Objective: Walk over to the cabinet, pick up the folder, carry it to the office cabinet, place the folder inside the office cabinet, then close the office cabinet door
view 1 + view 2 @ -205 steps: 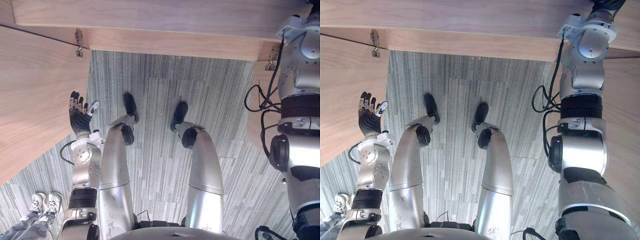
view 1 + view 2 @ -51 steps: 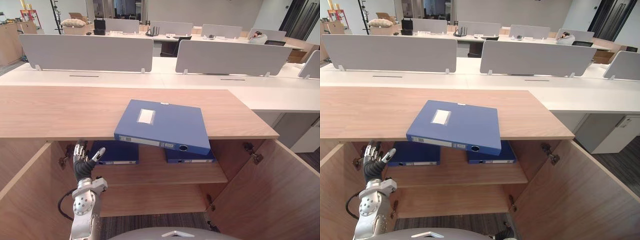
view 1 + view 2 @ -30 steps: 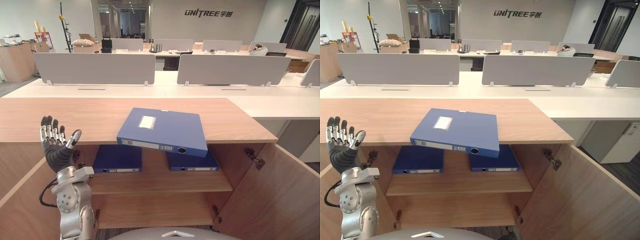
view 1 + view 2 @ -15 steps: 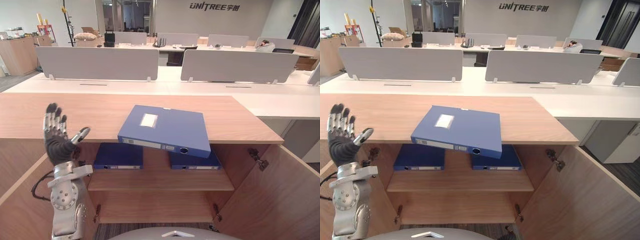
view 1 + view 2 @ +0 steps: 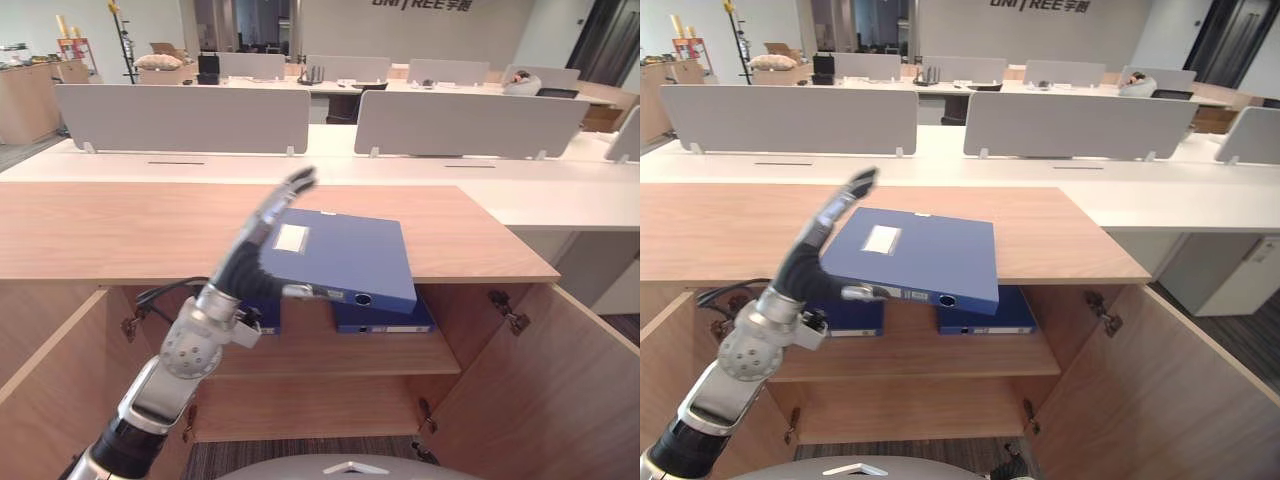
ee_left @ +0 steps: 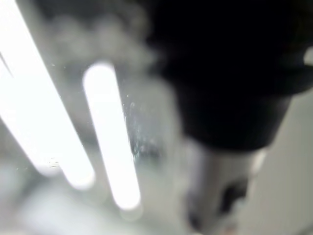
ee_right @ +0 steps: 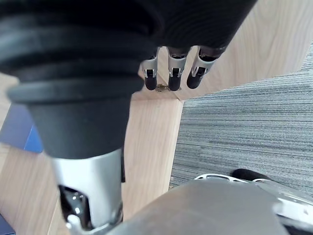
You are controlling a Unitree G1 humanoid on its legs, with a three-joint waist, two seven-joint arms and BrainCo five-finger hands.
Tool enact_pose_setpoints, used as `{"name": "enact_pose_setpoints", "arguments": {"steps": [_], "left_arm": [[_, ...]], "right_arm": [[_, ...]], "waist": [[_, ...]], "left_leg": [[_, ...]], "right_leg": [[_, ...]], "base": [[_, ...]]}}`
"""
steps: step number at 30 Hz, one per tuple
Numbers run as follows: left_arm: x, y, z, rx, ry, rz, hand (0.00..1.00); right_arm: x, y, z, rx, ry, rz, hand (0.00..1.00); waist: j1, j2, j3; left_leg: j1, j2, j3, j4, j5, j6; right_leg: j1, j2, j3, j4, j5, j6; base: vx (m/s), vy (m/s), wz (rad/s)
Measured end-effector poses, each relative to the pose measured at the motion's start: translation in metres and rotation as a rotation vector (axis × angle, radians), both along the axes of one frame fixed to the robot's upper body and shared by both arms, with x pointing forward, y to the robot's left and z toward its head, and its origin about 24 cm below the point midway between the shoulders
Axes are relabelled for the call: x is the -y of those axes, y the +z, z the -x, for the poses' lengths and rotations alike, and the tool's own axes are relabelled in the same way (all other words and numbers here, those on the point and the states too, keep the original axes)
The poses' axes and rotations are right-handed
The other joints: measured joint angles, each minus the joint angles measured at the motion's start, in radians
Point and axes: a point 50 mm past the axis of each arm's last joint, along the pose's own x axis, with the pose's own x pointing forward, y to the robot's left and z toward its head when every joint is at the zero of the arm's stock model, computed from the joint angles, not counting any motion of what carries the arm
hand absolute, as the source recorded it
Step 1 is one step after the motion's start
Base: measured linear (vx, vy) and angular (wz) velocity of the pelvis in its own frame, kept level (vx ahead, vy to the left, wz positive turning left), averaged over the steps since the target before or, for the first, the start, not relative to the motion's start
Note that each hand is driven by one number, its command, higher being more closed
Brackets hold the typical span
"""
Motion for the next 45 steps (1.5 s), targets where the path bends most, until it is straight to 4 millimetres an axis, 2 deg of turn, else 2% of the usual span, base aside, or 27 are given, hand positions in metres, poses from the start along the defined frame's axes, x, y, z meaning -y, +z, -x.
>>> {"name": "enact_pose_setpoints", "arguments": {"steps": [4,10,18,24,29,34,39,40,45], "left_arm": [[0.015,-0.005,-0.003,0.066,-0.015,-0.143,0.0],[0.024,-0.021,-0.007,0.108,0.0,-0.302,0.0],[0.032,-0.03,-0.009,0.147,0.016,-0.401,0.0],[0.024,-0.055,-0.022,0.13,0.12,-0.538,0.0],[0.021,-0.059,-0.021,0.145,0.173,-0.557,0.0],[0.017,-0.072,-0.022,0.098,0.245,-0.58,0.0],[0.012,-0.073,-0.024,0.117,0.332,-0.583,0.0],[0.012,-0.073,-0.025,0.114,0.345,-0.583,1.0],[0.01,-0.076,-0.024,0.109,0.393,-0.581,1.0]], "right_arm": [[0.002,0.001,-0.003,0.009,-0.006,0.001,0.0],[0.001,0.002,-0.008,0.023,-0.005,-0.001,0.0],[0.003,0.003,-0.011,0.044,-0.02,-0.004,0.0],[0.003,0.003,-0.011,0.045,-0.025,-0.006,0.0],[0.003,0.003,-0.012,0.048,-0.031,-0.005,0.0],[0.003,0.003,-0.012,0.053,-0.056,-0.003,0.0],[0.004,0.003,-0.011,0.054,-0.071,-0.004,0.0],[0.004,0.003,-0.011,0.054,-0.071,-0.004,0.0],[0.004,0.003,-0.012,0.056,-0.076,-0.006,0.0]], "waist": [[-0.003,0.01,0.009],[-0.011,0.008,0.021],[-0.019,0.01,0.031],[-0.022,0.009,0.034],[-0.026,0.008,0.038],[-0.032,0.005,0.052],[-0.035,0.004,0.052],[-0.036,0.004,0.052],[-0.044,0.005,0.052]], "left_leg": [[-0.012,0.001,0.002,0.0,0.0,0.0],[-0.027,0.008,0.002,0.0,0.002,0.003],[-0.031,0.011,0.0,0.0,-0.002,-0.002],[-0.031,0.011,-0.006,0.0,-0.002,-0.002],[-0.033,0.011,-0.01,0.0,-0.002,-0.003],[-0.037,0.011,-0.018,0.0,-0.003,-0.003],[-0.039,0.011,-0.017,0.0,-0.003,-0.004],[-0.039,0.011,-0.017,0.0,-0.003,-0.004],[-0.04,0.011,-0.014,0.0,-0.003,-0.004]], "right_leg": [[-0.013,0.005,0.003,0.003,0.0,-0.001],[-0.027,0.011,0.003,0.002,-0.003,-0.006],[-0.029,0.015,0.001,0.002,-0.004,-0.005],[-0.026,0.025,-0.009,-0.019,-0.009,-0.018],[-0.024,0.027,-0.015,-0.038,0.0,-0.011],[-0.007,0.029,-0.028,-0.066,0.02,-0.008],[-0.006,0.03,-0.029,-0.072,0.023,-0.008],[-0.006,0.03,-0.028,-0.073,0.023,-0.008],[-0.006,0.03,-0.026,-0.077,0.026,-0.008]], "base": [[0.01,0.004,-0.01],[0.01,-0.004,0.0],[0.0,0.0,0.0],[-0.01,-0.005,0.01],[0.0,0.0,0.0],[0.01,-0.006,0.06],[0.0,0.0,0.0],[0.0,0.0,0.0],[-0.03,-0.004,-0.01]]}}
